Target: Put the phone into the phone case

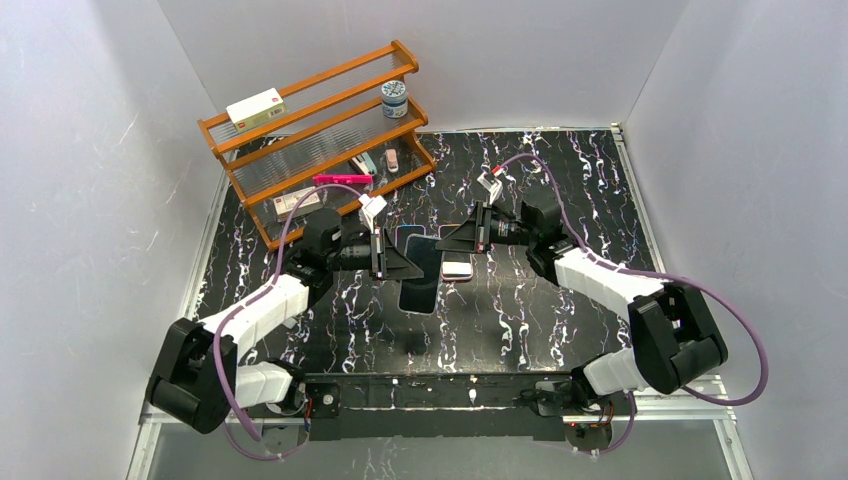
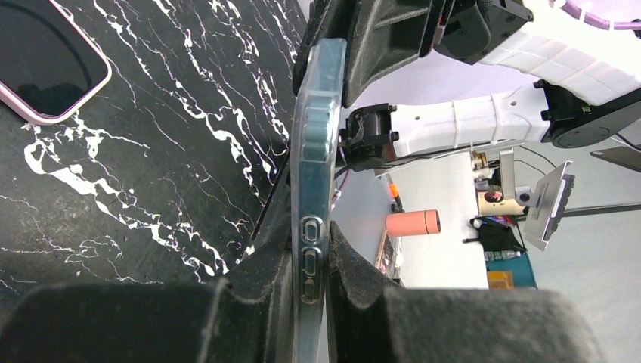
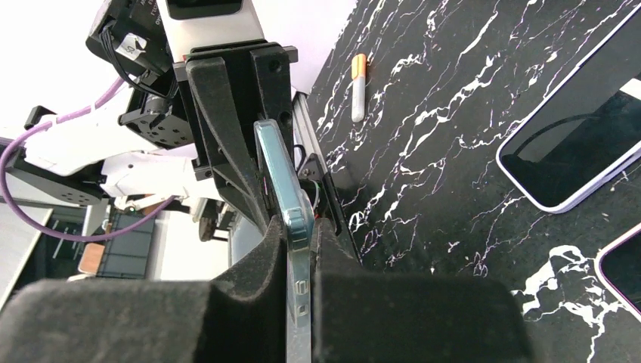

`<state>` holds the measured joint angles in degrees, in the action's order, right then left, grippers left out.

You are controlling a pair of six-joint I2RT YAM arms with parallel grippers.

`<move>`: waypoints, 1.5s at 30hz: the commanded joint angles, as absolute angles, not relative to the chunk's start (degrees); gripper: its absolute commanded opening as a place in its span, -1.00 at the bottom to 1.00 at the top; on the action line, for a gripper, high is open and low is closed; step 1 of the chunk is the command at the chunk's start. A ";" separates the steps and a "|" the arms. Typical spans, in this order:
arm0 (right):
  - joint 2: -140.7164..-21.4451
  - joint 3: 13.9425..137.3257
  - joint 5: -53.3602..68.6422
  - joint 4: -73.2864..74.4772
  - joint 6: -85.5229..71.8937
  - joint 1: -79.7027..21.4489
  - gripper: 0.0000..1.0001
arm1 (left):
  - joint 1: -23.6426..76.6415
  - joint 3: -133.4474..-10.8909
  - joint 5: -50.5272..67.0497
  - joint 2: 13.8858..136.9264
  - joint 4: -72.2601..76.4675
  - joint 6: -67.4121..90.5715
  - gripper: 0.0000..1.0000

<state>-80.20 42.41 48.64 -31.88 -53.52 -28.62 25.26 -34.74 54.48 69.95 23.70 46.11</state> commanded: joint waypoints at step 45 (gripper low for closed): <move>-80.07 36.52 47.54 -47.53 -62.69 -36.65 -0.97 | 25.49 -37.60 26.73 55.90 11.32 49.32 -0.18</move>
<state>-83.35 34.81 49.21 -50.43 -66.74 -36.51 25.56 -34.48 29.78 57.21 18.04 54.50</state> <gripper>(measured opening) 0.146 0.379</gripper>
